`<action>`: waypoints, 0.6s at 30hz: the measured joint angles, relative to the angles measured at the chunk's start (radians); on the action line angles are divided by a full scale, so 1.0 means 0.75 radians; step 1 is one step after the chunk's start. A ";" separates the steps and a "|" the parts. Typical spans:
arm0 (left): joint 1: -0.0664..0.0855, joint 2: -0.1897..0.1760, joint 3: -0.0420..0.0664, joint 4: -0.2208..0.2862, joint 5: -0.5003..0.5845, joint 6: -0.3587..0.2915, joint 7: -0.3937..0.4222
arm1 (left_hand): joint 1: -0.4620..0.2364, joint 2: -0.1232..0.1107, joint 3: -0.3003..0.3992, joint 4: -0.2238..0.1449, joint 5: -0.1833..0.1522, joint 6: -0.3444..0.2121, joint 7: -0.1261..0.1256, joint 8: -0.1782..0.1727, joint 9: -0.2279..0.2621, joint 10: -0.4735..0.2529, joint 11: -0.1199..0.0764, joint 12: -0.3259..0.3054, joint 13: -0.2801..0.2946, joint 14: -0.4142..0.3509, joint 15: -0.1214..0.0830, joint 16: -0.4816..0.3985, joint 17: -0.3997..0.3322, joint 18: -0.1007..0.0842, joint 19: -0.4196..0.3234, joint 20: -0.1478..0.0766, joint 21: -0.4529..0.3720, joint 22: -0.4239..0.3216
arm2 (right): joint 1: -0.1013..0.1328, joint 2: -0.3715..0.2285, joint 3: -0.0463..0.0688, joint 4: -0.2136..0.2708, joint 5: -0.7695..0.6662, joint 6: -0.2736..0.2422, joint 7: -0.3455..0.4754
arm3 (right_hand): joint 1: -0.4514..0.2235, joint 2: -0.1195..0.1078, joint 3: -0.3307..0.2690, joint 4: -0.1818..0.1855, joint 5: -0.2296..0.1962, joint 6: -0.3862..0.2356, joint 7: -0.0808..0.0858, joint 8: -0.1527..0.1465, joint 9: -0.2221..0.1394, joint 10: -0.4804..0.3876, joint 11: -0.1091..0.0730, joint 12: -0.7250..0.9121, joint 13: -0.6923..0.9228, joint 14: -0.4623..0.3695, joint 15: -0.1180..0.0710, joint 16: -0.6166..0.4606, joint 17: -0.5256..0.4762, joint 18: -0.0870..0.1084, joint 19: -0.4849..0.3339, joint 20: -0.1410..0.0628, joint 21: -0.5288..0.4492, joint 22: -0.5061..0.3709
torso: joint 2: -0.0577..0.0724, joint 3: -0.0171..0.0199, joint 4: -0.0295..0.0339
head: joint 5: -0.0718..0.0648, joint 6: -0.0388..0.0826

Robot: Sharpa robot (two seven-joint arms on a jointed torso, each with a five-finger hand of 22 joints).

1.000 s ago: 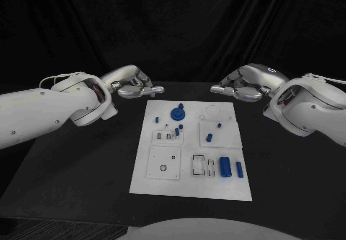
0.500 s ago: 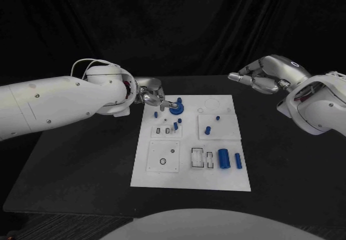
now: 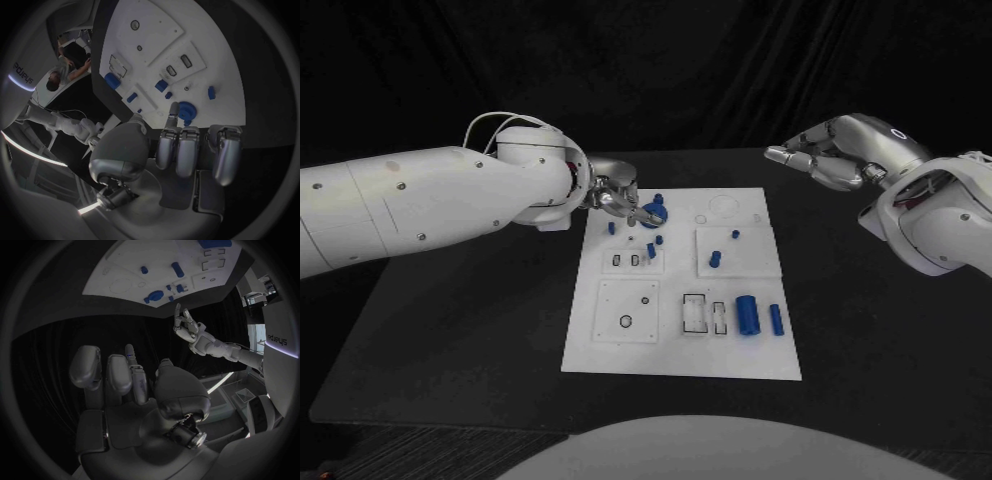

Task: Assemble the parts on the task board

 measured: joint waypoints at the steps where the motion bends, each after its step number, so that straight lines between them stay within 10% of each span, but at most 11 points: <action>1: 0.000 0.002 0.000 -0.001 0.000 0.003 -0.001 | -0.001 -0.001 -0.001 0.001 0.000 0.033 -0.010 0.010 0.007 0.001 -0.011 0.000 0.000 -0.001 -0.011 0.000 0.000 0.000 0.001 -0.007 0.003 0.000 | -0.002 -0.002 0.000 0.001 0.000 -0.003 0.000 | 0.004 0.001 -0.001 0.001 0.003 0.000 0.000 0.000 0.000 0.000 0.000 0.007 0.000 0.000 0.000 0.007 0.009 0.000 0.005 0.001 0.012 0.000 | 0.000 0.0014 -0.0008 | -0.001 0.000; 5: -0.002 0.012 0.000 -0.009 -0.002 0.010 -0.015 | -0.008 0.002 -0.003 0.003 -0.002 0.146 -0.051 0.057 0.055 0.001 -0.047 0.000 0.000 0.001 -0.047 0.000 0.000 0.000 0.001 -0.047 0.013 0.000 | -0.007 -0.012 0.000 0.007 0.000 -0.016 0.001 | 0.021 0.004 -0.010 -0.001 0.022 0.000 0.000 0.000 0.000 0.000 0.000 0.018 0.000 0.000 0.000 0.041 0.049 0.000 0.020 0.001 0.051 0.000 | 0.000 0.0078 -0.0032 | -0.004 0.000; 12: -0.012 0.041 0.000 -0.028 -0.003 0.015 -0.056 | -0.022 0.006 -0.009 0.001 -0.040 0.143 -0.117 0.287 0.429 -0.001 -0.109 0.000 0.000 0.001 -0.108 0.000 0.000 0.000 -0.001 -0.111 0.018 0.000 | -0.012 -0.014 0.000 0.012 0.001 -0.035 0.003 | 0.037 0.016 -0.019 0.001 0.037 0.000 0.000 0.000 0.000 0.000 0.000 0.022 0.000 0.000 0.000 0.085 0.102 0.000 0.038 -0.005 0.098 0.001 | 0.000 0.0098 -0.0064 | -0.004 0.000; 18: -0.025 0.067 0.000 -0.046 -0.004 0.028 -0.088 | -0.013 0.015 -0.002 -0.006 0.008 0.112 -0.119 0.310 0.528 -0.001 -0.109 0.000 0.000 0.001 -0.108 0.000 0.000 0.000 0.002 -0.118 0.018 0.000 | -0.015 -0.008 0.000 0.015 0.001 -0.044 0.003 | 0.047 0.016 -0.027 0.001 0.046 0.000 0.000 0.000 0.000 0.000 0.000 0.022 0.000 0.000 0.000 0.109 0.136 0.000 0.052 -0.004 0.129 0.001 | 0.001 0.0100 -0.0091 | -0.001 0.000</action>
